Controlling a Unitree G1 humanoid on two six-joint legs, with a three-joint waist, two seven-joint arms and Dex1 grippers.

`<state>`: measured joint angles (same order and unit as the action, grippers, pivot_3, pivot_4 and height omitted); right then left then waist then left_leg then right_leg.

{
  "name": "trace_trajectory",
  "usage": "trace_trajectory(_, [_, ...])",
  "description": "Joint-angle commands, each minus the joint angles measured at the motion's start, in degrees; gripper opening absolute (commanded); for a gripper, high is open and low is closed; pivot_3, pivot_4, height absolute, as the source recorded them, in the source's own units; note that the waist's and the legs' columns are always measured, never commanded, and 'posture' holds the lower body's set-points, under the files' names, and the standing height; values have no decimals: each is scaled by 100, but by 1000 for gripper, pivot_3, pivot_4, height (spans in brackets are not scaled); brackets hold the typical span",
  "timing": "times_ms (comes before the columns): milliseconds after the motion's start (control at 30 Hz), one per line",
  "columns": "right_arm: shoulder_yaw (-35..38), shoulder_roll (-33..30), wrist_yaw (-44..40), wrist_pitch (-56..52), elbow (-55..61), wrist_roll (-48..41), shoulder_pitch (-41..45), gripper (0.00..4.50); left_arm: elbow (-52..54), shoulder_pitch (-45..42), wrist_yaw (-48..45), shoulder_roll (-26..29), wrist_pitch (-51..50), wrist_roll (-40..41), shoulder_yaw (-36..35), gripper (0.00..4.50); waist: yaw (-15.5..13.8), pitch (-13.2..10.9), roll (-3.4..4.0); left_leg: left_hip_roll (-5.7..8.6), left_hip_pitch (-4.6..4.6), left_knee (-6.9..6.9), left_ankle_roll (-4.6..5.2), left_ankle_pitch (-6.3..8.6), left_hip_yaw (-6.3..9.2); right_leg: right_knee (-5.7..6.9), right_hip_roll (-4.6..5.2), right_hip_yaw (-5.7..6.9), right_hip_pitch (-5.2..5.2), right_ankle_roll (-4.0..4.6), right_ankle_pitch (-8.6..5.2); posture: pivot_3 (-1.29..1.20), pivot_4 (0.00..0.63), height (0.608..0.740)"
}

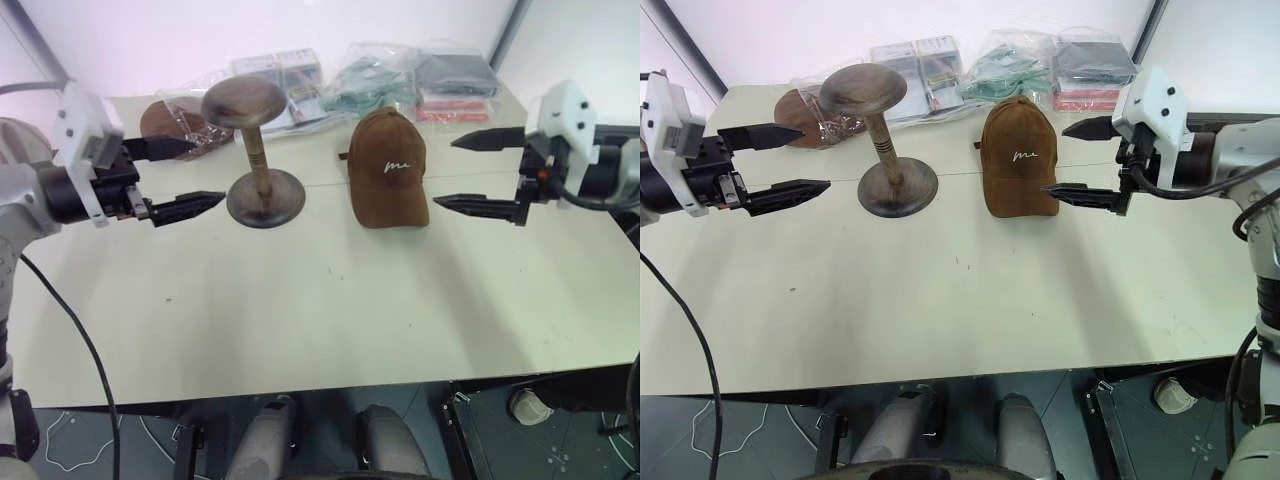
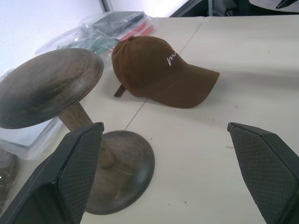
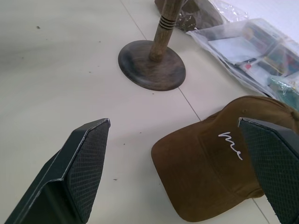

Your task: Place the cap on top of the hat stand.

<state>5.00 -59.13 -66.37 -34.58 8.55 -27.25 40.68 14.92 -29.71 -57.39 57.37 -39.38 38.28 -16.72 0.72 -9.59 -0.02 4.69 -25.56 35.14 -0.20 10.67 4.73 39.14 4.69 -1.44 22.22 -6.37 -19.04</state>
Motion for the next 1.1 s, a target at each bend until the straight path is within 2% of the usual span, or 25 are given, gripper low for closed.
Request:
trace_trajectory(33, [81,-46,-15,67,12,1,163,4500,157,-31,0,118,76,66,-230,4466,0,0,0,0,0,0,0,0,0,0,0,0,0,0,0,0,150,740])
trace_trajectory(900, [132,-31,148,-87,265,-61,-27,4500,173,-33,29,96,73,96,-198,4466,1,0,0,0,0,0,0,0,0,0,0,0,0,0,0,0,150,740])
trace_trajectory(967, [80,-25,239,-26,303,64,-92,4500,197,-13,42,79,68,98,-189,4466,1,0,0,0,0,0,0,0,0,0,0,0,0,0,0,0,150,740])
trace_trajectory(1100, [-401,-41,729,642,508,1077,-866,4500,344,111,140,-13,32,119,-159,4466,-9,1,-2,0,1,0,0,0,1,-1,0,1,-2,0,0,0,150,740])
